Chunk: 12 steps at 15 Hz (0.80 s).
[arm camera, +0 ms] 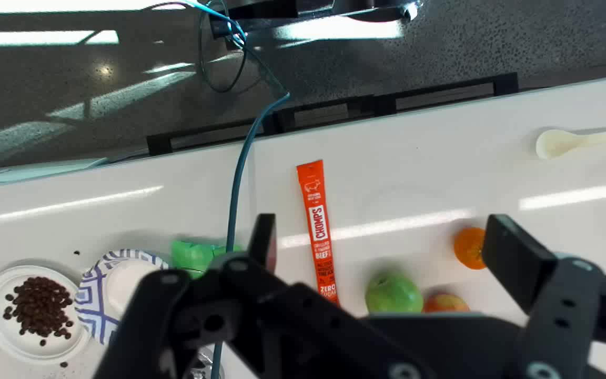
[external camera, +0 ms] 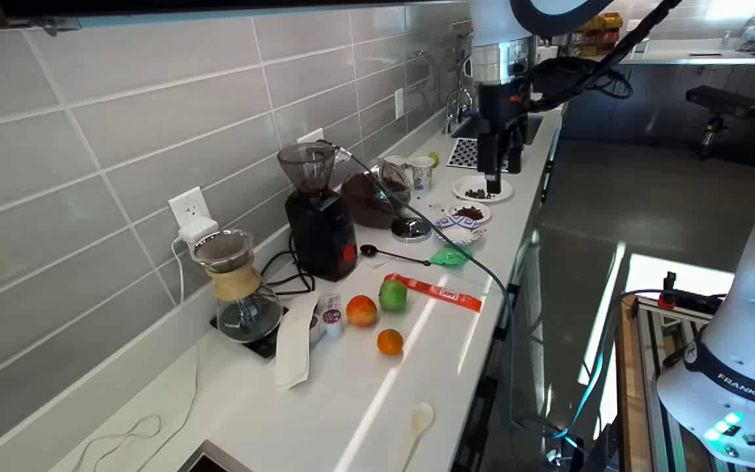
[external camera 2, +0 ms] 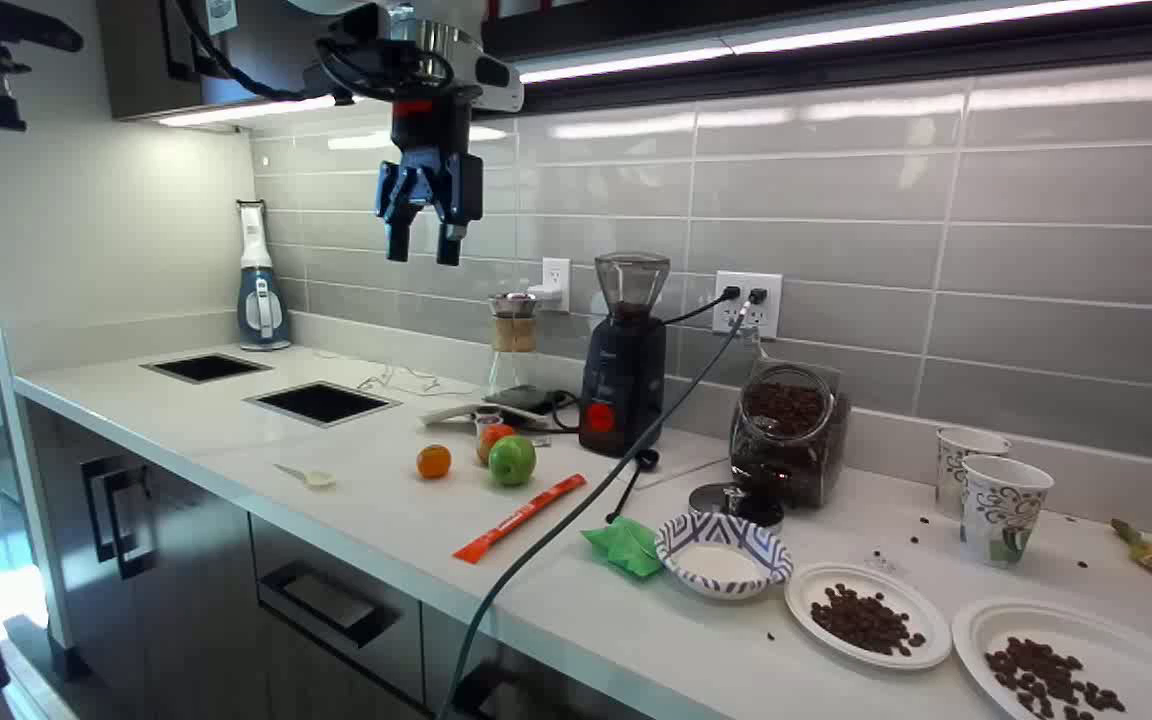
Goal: Use the black ladle to take some coffee beans from the glass container and place them in the black and white bowl.
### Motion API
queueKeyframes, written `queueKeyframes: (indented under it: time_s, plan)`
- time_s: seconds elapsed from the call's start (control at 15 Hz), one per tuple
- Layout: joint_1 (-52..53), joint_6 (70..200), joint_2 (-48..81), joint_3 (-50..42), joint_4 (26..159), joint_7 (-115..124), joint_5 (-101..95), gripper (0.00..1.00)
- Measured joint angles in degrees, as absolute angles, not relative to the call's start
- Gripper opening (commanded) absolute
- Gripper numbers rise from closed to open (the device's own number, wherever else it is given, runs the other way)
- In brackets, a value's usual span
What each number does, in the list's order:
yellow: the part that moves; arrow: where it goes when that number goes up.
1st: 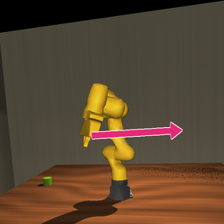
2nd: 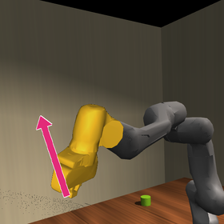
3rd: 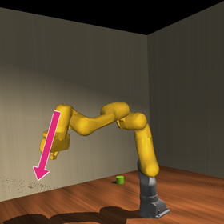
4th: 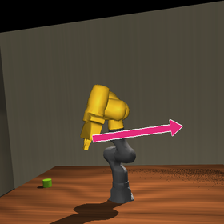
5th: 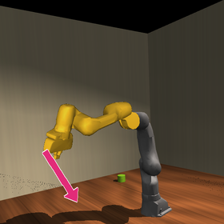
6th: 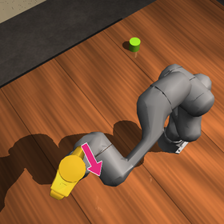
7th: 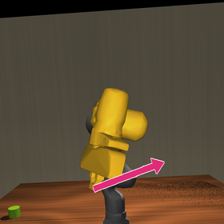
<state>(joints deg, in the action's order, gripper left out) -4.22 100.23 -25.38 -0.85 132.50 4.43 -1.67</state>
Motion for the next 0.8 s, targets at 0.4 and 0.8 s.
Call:
queueKeyframes:
  time_s: [0.4,0.8]
  plan:
    - [-4.2,100.2,-25.4,-0.9,132.5,4.4,-1.7,1.00]
    - [-4.2,100.6,-23.9,-1.2,132.0,4.8,-1.5,1.00]
